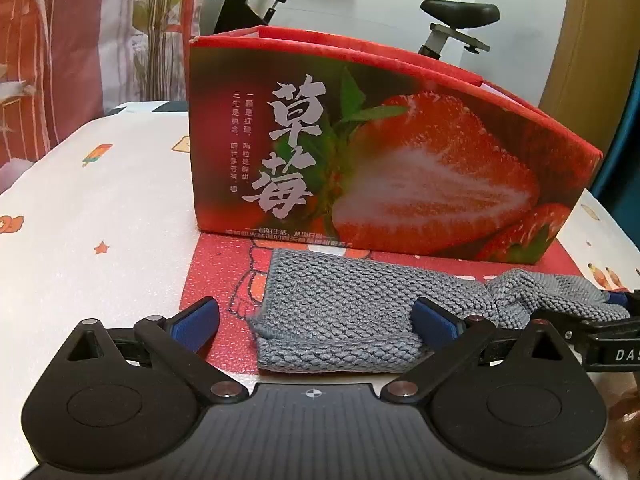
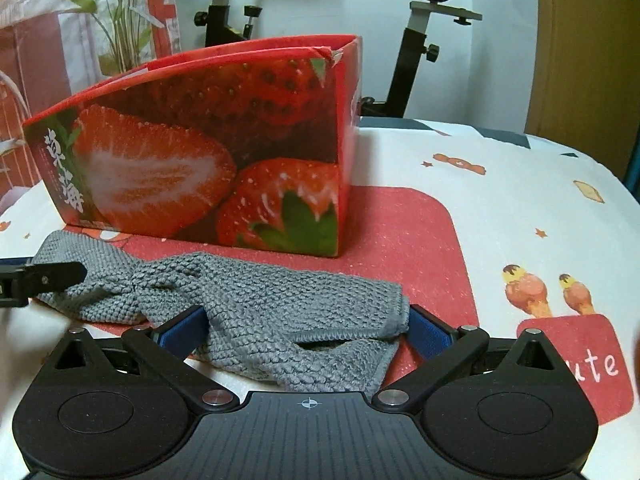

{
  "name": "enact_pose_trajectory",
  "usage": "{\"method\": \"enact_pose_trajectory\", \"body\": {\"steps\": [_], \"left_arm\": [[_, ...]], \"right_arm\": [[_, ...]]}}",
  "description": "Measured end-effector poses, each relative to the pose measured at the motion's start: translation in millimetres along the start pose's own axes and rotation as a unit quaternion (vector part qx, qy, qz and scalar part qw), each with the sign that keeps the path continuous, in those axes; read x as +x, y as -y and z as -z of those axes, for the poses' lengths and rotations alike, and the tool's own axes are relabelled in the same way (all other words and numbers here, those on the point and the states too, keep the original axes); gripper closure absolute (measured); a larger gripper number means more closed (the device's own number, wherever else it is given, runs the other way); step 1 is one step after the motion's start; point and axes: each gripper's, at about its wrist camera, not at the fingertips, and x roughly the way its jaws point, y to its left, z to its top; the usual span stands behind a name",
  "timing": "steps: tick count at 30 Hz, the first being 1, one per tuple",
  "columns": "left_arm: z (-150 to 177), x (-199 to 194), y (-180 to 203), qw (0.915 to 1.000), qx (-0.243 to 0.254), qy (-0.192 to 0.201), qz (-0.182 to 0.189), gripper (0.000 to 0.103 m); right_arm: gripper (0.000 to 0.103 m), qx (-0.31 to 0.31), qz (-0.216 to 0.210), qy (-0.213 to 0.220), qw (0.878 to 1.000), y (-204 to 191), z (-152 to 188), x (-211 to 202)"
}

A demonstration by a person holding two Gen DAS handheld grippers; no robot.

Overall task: Organize soft objects
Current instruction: 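Move both tools down and close them on the grey knit cloth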

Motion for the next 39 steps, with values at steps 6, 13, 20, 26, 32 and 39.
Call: {"method": "enact_pose_trajectory", "body": {"steps": [6,13,20,26,32,39], "left_arm": [[1.4,0.4,1.9,1.0,0.004,-0.001,-0.005,0.0],[0.9,1.0,2.4,1.0,0.006,-0.002,-0.005,0.0],[1.0,1.4,2.2,1.0,0.006,-0.003,-0.006,0.0],[1.0,3.2,7.3,0.9997,0.014,-0.007,-0.021,0.0],[1.5,3.3,8.3,0.9996,0.016,-0.009,-0.021,0.0],[0.1,1.5,8.3,0.9996,0.018,-0.013,-0.019,0.007]], "right_arm": [[0.0,0.001,0.0,0.001,1.0,0.1,-0.6,0.2],[0.0,0.013,-0.013,0.005,1.0,6.3,-1.0,-1.5],[0.0,0.0,0.002,0.002,1.0,-0.4,0.1,-0.7],[0.0,0.001,-0.001,0.002,1.0,0.0,0.4,-0.8],[0.0,-0.006,0.004,-0.003,1.0,-1.7,-0.6,0.9],[0.001,-0.009,0.002,-0.004,1.0,-2.0,-1.2,0.4]]}}
